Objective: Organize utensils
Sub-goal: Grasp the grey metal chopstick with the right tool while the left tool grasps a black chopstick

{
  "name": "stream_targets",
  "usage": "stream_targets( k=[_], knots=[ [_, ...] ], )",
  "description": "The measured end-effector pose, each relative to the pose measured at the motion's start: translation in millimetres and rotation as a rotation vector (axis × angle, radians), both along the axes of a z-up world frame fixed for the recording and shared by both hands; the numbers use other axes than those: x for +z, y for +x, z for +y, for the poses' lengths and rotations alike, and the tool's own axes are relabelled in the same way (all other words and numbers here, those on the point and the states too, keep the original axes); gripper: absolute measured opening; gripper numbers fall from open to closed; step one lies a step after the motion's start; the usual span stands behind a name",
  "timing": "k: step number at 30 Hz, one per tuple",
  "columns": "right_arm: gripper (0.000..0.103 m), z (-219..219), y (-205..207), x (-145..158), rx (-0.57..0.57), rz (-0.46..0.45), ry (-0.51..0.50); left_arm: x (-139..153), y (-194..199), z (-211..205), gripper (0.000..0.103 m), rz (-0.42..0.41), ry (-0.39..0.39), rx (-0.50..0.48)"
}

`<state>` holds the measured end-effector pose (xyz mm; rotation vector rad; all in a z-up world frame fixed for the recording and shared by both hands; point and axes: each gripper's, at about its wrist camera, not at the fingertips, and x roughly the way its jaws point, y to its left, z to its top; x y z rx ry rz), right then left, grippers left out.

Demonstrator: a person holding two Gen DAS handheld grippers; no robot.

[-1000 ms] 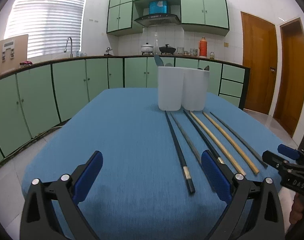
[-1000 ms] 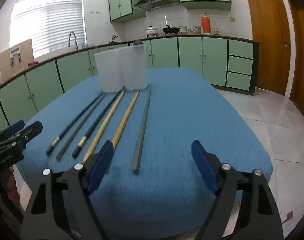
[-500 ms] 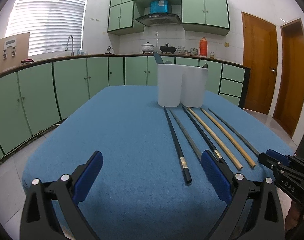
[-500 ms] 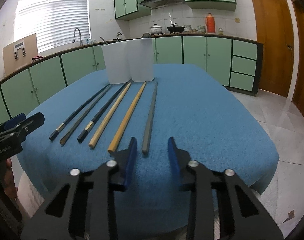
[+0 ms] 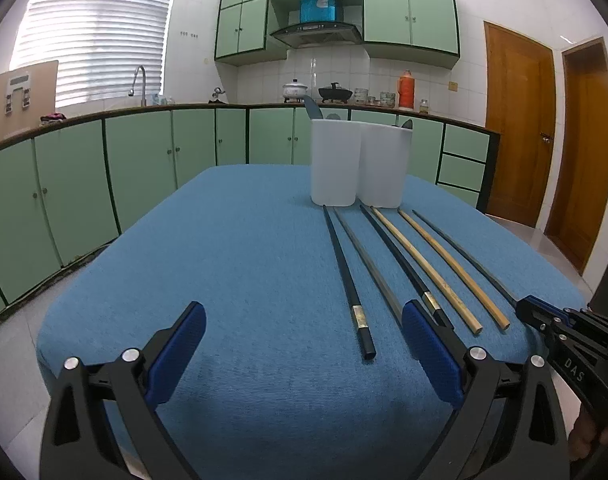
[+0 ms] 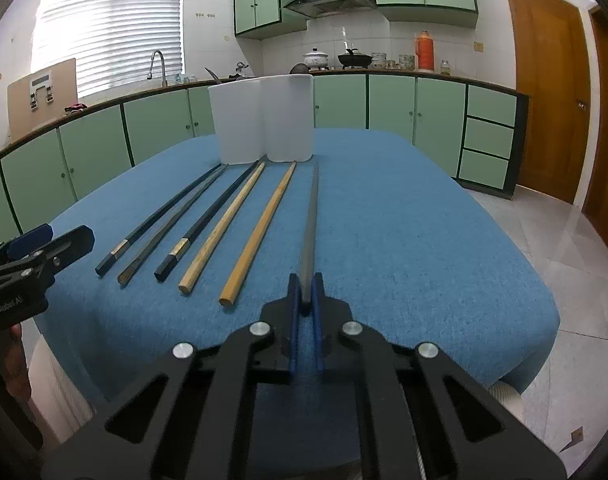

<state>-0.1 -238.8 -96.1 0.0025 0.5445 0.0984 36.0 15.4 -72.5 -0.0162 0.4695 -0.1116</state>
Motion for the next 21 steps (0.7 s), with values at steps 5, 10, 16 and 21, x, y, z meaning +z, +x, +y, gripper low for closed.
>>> stream_targets(
  k=[5, 10, 16, 21],
  knots=[
    [0.005, -1, 1, 0, -0.002, 0.005, 0.012, -5, 3, -6, 0.075, 0.021, 0.017, -0.029],
    [0.005, 0, 1, 0, -0.002, 0.006, 0.015, -11, 4, -9, 0.063, 0.051, 0.01, -0.046],
    [0.005, 0, 1, -1, 0.001, 0.007, 0.023, -16, 3, -17, 0.053, 0.059, 0.027, -0.065],
    [0.005, 0, 1, -2, 0.003, 0.005, 0.03, -17, 1, -24, 0.023, 0.056, 0.032, -0.091]
  ],
)
